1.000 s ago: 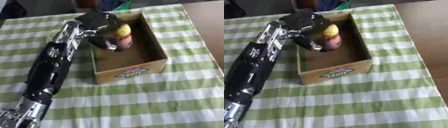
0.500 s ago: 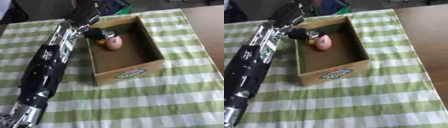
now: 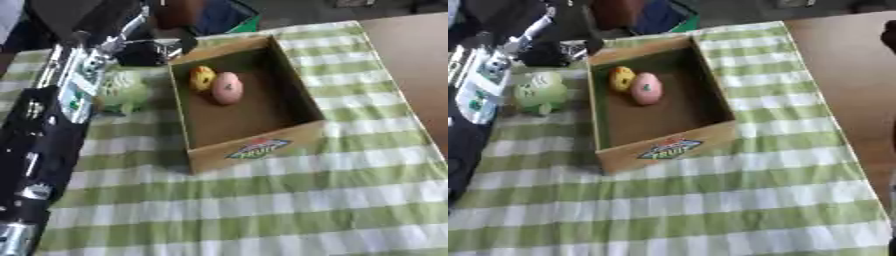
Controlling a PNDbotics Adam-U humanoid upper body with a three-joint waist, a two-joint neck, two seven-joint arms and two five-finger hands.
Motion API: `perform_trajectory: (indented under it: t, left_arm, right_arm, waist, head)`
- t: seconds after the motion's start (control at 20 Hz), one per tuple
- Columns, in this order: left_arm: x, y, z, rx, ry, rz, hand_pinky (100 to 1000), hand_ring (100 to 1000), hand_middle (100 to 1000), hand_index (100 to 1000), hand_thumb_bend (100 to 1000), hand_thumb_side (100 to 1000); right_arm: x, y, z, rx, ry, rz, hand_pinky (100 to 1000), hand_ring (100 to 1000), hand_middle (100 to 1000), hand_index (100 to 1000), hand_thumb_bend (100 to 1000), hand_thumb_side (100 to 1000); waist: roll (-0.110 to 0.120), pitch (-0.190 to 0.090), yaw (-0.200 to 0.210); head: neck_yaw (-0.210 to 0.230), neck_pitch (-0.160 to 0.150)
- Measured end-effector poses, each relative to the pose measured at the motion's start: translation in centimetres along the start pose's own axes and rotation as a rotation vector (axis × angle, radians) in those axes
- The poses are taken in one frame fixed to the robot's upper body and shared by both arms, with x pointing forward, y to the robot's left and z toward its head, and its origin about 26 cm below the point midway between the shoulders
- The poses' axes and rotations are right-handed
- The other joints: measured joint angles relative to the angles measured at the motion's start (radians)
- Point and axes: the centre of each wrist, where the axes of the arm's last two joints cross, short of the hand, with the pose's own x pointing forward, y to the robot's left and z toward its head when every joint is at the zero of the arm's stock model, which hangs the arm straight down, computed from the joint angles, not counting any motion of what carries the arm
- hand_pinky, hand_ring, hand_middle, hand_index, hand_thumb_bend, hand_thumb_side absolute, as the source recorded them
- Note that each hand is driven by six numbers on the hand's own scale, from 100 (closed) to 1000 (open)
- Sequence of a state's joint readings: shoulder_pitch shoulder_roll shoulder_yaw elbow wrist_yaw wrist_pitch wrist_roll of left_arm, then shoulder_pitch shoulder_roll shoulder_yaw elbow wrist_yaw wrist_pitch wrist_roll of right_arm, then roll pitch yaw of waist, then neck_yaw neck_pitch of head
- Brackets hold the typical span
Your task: Pick up objects on the table and place them in the box.
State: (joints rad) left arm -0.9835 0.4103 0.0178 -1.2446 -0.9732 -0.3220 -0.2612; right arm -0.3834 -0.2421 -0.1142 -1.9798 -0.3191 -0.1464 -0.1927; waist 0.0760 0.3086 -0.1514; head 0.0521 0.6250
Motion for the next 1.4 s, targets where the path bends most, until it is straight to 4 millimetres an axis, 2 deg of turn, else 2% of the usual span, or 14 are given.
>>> perform_trajectory:
  t: [0.2,0.45,0.5,0.55,0.7,0.95,1.05,1.4]
  left_arm:
    - [-2.3,0.8,1.6,-0.087,0.038,0.0,585,835,807,918,570,1000]
    - [-5.2,0.3,3.5,-0.203,0.103,-0.023,603,863,835,962,581,1000]
    - [-5.6,0.0,3.8,-0.226,0.116,-0.029,610,869,840,969,568,963]
    - [-6.0,-0.2,4.1,-0.249,0.129,-0.035,615,875,844,975,580,998]
    - [-7.2,-1.1,4.8,-0.315,0.158,-0.035,634,895,864,985,599,980]
    - [-8.6,-2.5,5.8,-0.422,0.171,-0.008,658,915,887,1000,631,958]
    - [-8.9,-3.0,6.0,-0.459,0.169,0.005,659,920,894,1000,622,913]
    - [-9.8,-4.1,6.6,-0.522,0.202,0.007,655,921,908,1000,607,853]
  right_arm:
    - [0.0,-0.2,0.1,-0.003,0.002,0.01,815,707,467,831,100,778]
    - [0.0,-0.4,0.2,-0.003,0.005,0.019,815,707,466,830,100,780]
    - [0.0,-0.4,0.2,-0.003,0.005,0.02,815,707,466,830,100,778]
    - [0.0,-0.4,0.2,-0.003,0.005,0.021,816,707,465,830,100,780]
    - [0.0,-0.4,0.2,-0.003,0.005,0.022,816,707,464,830,100,780]
    - [0.0,-0.4,0.2,-0.002,0.005,0.022,817,707,462,830,100,776]
    - [0.0,-0.4,0.2,-0.001,0.004,0.022,817,707,461,829,100,775]
    - [0.0,-0.3,0.1,0.007,0.006,0.022,819,708,457,829,100,768]
  waist:
    - [-0.001,-0.002,0.01]
    - [-0.002,-0.003,0.015]
    - [-0.002,-0.003,0.015]
    - [-0.003,-0.003,0.015]
    - [-0.004,-0.003,0.015]
    - [-0.004,0.003,0.012]
    - [-0.004,0.007,0.008]
    - [-0.003,0.025,-0.006]
  head:
    - [-0.018,0.008]
    - [-0.03,0.008]
    - [-0.03,0.008]
    - [-0.031,0.008]
    - [-0.032,0.008]
    - [-0.033,0.007]
    - [-0.032,0.006]
    - [-0.022,-0.005]
